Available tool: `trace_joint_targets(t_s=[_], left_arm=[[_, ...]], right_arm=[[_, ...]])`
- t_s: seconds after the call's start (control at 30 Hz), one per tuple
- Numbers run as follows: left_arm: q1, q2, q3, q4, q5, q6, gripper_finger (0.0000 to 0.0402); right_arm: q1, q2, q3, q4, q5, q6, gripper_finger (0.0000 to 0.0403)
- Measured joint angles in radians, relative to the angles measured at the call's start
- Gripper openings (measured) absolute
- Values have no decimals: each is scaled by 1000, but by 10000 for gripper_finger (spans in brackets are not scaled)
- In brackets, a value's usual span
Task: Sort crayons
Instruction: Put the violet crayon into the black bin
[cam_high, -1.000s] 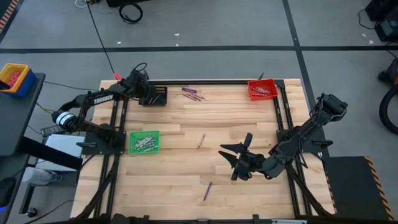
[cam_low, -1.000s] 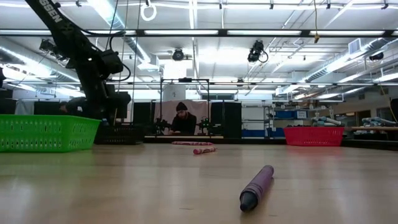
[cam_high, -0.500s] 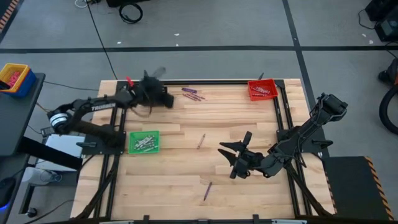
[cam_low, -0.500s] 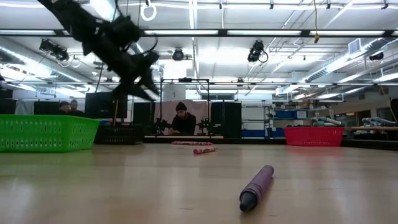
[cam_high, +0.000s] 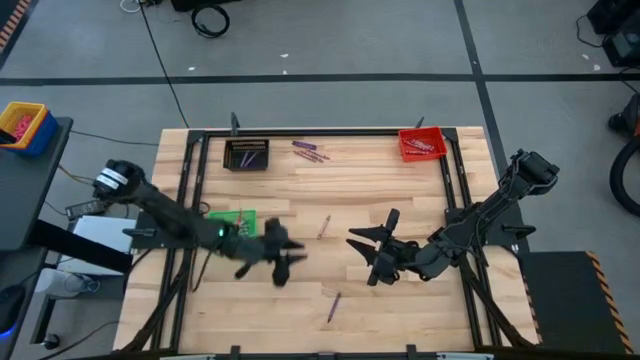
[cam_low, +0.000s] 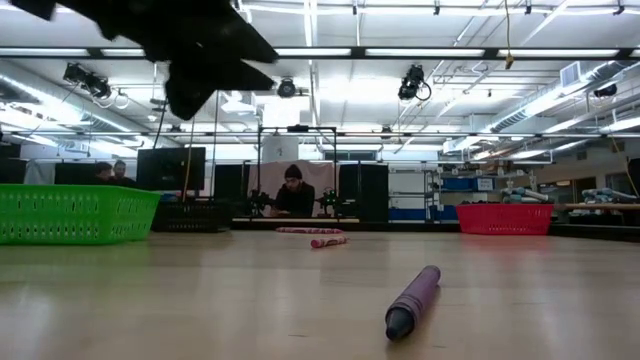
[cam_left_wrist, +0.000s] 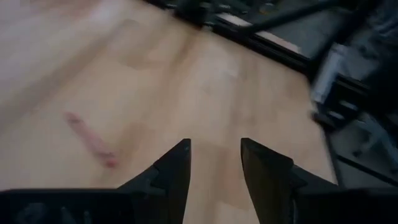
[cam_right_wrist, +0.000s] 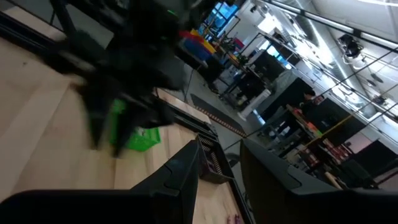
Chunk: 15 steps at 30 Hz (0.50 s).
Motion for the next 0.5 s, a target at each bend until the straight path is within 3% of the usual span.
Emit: trace_joint_targets(t_s=[0.27,0.5], left_arm=[[-163,203,19,233,-80,-45,153],[-239,447,259,78,-67,47,153]], right_arm=[[15,0,0,51,-1,1,123],[18,0,0,66,-1,1,123]])
